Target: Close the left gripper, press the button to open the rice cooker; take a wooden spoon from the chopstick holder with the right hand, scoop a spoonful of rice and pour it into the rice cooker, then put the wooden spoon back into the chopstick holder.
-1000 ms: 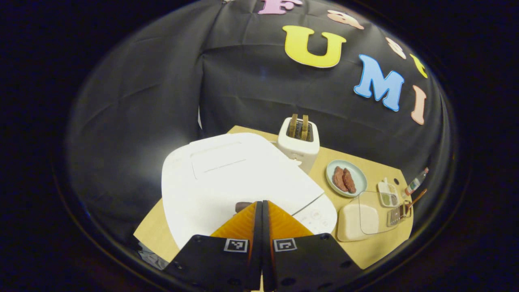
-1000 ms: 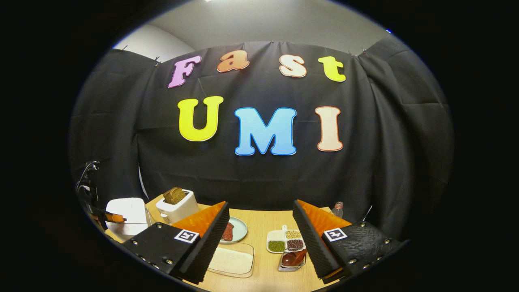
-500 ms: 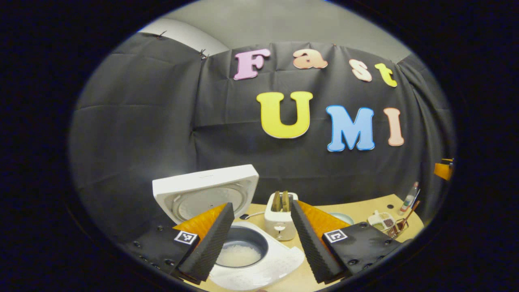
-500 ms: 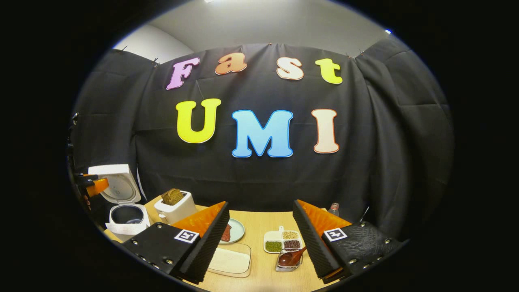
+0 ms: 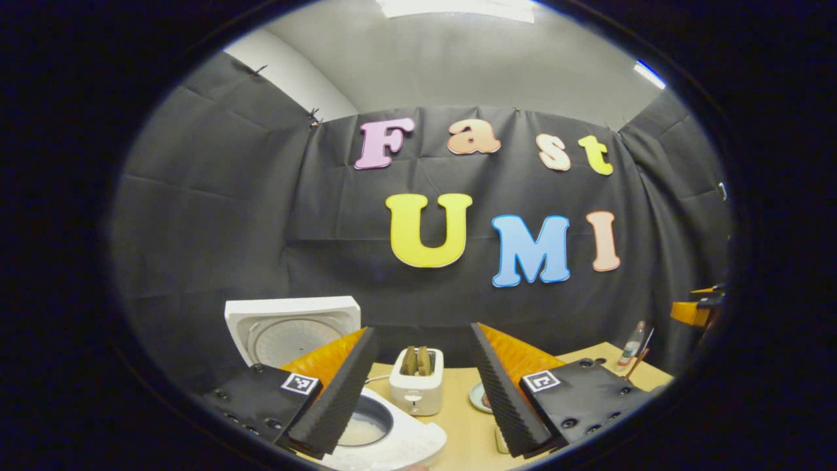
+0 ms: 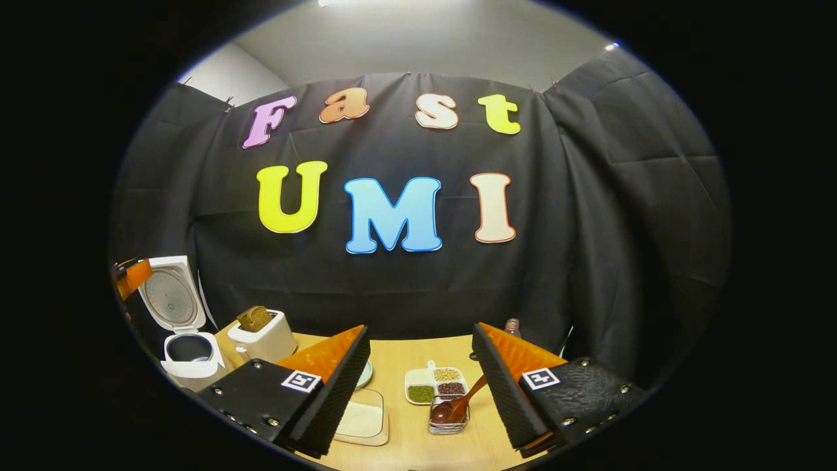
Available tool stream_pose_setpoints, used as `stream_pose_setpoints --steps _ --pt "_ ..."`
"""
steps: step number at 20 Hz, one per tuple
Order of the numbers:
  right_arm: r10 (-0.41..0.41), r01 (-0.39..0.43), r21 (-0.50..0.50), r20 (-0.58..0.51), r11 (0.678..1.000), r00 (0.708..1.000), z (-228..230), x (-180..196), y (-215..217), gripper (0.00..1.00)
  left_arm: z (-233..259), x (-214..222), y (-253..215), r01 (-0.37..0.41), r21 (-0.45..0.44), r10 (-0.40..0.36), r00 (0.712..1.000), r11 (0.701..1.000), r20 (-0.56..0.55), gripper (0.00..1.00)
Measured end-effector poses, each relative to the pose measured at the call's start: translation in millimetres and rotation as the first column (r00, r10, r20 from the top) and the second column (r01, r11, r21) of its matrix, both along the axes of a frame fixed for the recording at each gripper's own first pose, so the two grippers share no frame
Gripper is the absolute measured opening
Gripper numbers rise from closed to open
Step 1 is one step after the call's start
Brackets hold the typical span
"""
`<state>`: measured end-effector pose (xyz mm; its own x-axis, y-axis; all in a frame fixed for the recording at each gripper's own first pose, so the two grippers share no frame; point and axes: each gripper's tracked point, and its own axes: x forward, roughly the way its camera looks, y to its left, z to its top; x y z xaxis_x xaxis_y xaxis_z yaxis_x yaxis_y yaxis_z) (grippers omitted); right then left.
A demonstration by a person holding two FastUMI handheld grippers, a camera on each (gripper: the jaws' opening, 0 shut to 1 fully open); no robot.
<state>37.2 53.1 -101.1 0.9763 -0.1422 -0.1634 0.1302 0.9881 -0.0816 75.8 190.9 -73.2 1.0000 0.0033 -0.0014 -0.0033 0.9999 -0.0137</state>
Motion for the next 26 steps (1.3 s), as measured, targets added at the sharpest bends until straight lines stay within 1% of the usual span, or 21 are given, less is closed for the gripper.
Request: stream_pose_setpoints --steps 1,2,3,4,6,8,9,13,14,18,19,20,21,22,24,25,26 --pt "-0.015 0.015 -0.005 -0.017 1.0 1.0 -7.8 -1.7 -7.4 0.96 -3.8 1.5 -2.0 0.007 -0.009 -0.007 1.0 1.0 -0.001 0.96" --pt "-0.037 0.037 -0.009 -0.031 0.999 0.999 -14.8 -0.9 -18.1 0.96 -9.9 2.7 -3.8 0.011 -0.023 -0.011 1.0 1.0 -0.012 0.99" --pt "-0.059 0.059 -0.005 -0.043 0.998 0.997 -21.4 -0.7 -28.1 0.96 -15.4 5.3 -6.4 0.017 -0.042 -0.018 0.999 0.999 -0.03 0.99" --pt "-0.078 0.079 -0.001 -0.064 0.997 0.995 -32.3 0.7 -38.8 0.96 -19.0 6.5 -8.9 0.02 -0.059 -0.022 0.999 0.998 -0.04 0.96" --pt "-0.09 0.092 0.01 -0.094 0.996 0.991 -52.7 6.4 -54.5 0.96 -17.2 10.0 -12.8 0.021 -0.067 -0.024 0.999 0.998 -0.041 0.98" --pt "-0.099 0.105 0.036 -0.139 0.994 0.985 -79.3 16.8 -74.1 0.96 -19.5 12.8 -16.4 0.007 -0.06 -0.011 0.998 0.998 -0.067 0.99" --pt "-0.097 0.109 0.063 -0.171 0.992 0.98 -94.4 22.9 -81.9 0.96 -20.6 12.9 -20.4 0.003 -0.055 -0.007 0.997 0.999 -0.081 0.98" --pt "-0.089 0.139 0.166 -0.277 0.976 0.957 -150.3 52.6 -108.8 0.96 -10.8 8.3 -34.8 -0.023 -0.005 0.023 0.997 1.0 -0.08 0.96" --pt "-0.088 0.148 0.186 -0.297 0.971 0.951 -161.5 60.4 -114.3 0.96 -11.2 7.9 -37.0 -0.032 0.007 0.032 0.996 0.999 -0.083 0.97" --pt "-0.091 0.186 0.235 -0.364 0.954 0.927 -201.9 88.5 -137.2 0.96 -12.2 8.5 -44.5 -0.057 0.038 0.061 0.993 0.998 -0.101 0.96" --pt "-0.084 0.192 0.251 -0.385 0.949 0.919 -210.0 96.2 -137.7 0.9 -11.9 8.7 -45.1 -0.064 0.052 0.07 0.992 0.997 -0.106 0.96" --pt "-0.072 0.193 0.269 -0.403 0.944 0.913 -220.1 106.1 -136.8 0.87 -13.0 8.2 -45.5 -0.07 0.063 0.077 0.991 0.995 -0.109 0.96" --pt "-0.056 0.189 0.287 -0.416 0.939 0.908 -228.2 108.2 -133.9 0.84 -13.5 8.2 -47.5 -0.072 0.069 0.08 0.99 0.995 -0.115 0.96" --pt "-0.045 0.19 0.303 -0.426 0.934 0.904 -232.3 111.3 -133.5 0.84 -17.1 7.2 -49.1 -0.074 0.075 0.083 0.989 0.994 -0.123 0.96" --pt "-0.016 0.182 0.344 -0.434 0.921 0.901 -238.4 115.7 -127.2 0.75 -22.6 5.3 -53.3 -0.077 0.085 0.088 0.986 0.993 -0.141 0.96" --pt "-0.022 0.187 0.346 -0.43 0.919 0.903 -234.9 115.7 -130.7 0.66 -24.7 4.7 -57.4 -0.073 0.081 0.084 0.985 0.994 -0.147 0.96" --pt "-0.029 0.188 0.34 -0.423 0.921 0.906 -233.5 118.0 -133.6 0.51 -27.5 3.1 -63.5 -0.066 0.077 0.077 0.985 0.995 -0.152 0.96"
